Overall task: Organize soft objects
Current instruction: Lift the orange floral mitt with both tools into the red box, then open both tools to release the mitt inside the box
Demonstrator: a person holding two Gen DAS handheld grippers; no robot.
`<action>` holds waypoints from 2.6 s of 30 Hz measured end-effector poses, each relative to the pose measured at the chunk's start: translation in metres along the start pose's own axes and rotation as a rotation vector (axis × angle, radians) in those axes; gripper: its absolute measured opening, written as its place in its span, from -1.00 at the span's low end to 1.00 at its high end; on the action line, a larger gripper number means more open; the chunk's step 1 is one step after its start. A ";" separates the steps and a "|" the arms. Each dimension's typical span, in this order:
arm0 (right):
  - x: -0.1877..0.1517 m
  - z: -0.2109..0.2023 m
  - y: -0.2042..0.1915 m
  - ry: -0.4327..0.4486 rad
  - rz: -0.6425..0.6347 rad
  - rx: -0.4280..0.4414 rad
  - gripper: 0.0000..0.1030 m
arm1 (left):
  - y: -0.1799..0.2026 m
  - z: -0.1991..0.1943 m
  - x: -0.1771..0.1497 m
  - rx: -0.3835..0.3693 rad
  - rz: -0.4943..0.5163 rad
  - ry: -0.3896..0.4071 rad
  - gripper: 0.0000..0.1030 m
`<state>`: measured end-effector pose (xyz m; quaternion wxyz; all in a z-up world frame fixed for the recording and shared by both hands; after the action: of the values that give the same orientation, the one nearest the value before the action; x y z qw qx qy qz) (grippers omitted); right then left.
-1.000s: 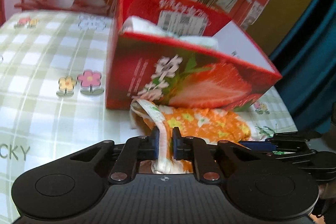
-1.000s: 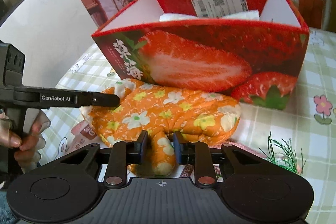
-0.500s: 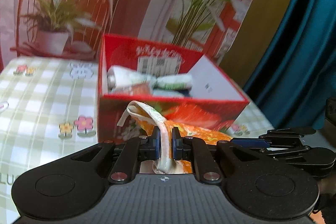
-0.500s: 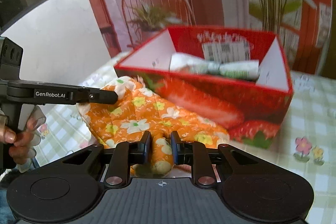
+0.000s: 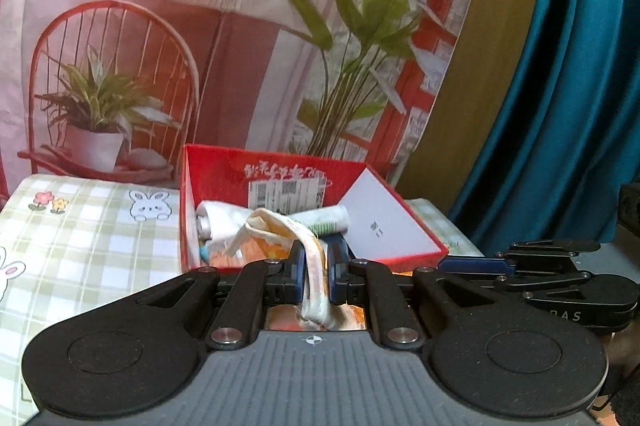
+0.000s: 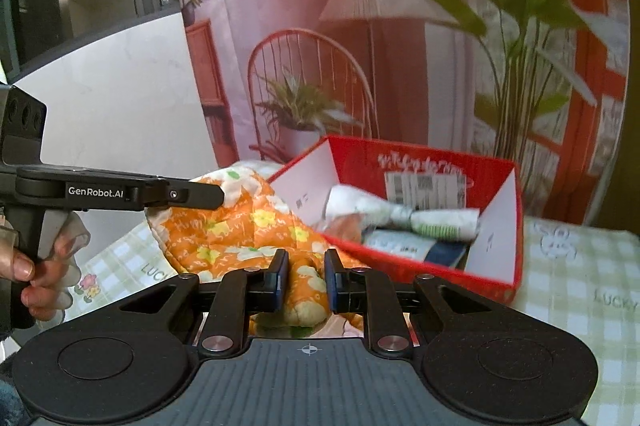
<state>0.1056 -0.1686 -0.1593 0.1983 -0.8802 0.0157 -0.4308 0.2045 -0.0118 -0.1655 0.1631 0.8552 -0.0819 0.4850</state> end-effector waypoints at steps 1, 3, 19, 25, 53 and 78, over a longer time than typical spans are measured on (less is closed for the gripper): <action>0.002 -0.001 0.001 0.004 -0.005 -0.002 -0.66 | 0.001 0.000 0.002 -0.002 0.000 0.005 -0.77; 0.006 -0.001 0.002 0.010 -0.010 -0.005 -0.66 | 0.002 -0.002 0.006 -0.008 0.000 0.018 -0.78; 0.049 -0.022 0.002 0.105 -0.086 -0.009 -0.68 | 0.013 -0.010 0.061 -0.012 0.019 0.182 -0.80; 0.082 0.000 0.025 0.123 -0.168 -0.069 -0.69 | 0.006 0.033 0.090 0.021 0.014 0.187 -0.80; 0.030 0.169 0.118 -0.278 -0.092 -0.235 -0.62 | -0.035 0.180 0.041 0.191 0.146 -0.211 -0.61; 0.038 0.097 0.107 -0.096 0.024 -0.296 0.99 | -0.017 0.108 0.050 0.236 0.160 -0.118 1.00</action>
<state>0.2192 -0.2423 -0.2233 0.0721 -0.9193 0.0802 -0.3786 0.3217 -0.0339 -0.1770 0.0171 0.8862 -0.1018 0.4517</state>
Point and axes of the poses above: each gripper's, at about its wrist camera, not at the fingertips, and z roughly the way its jaws point, y to its right, x to its top, the point moved 7 cm from there along z, roughly the way its jaws point, and after that the axes turned 8 degrees about x, right-handed, at the moved point
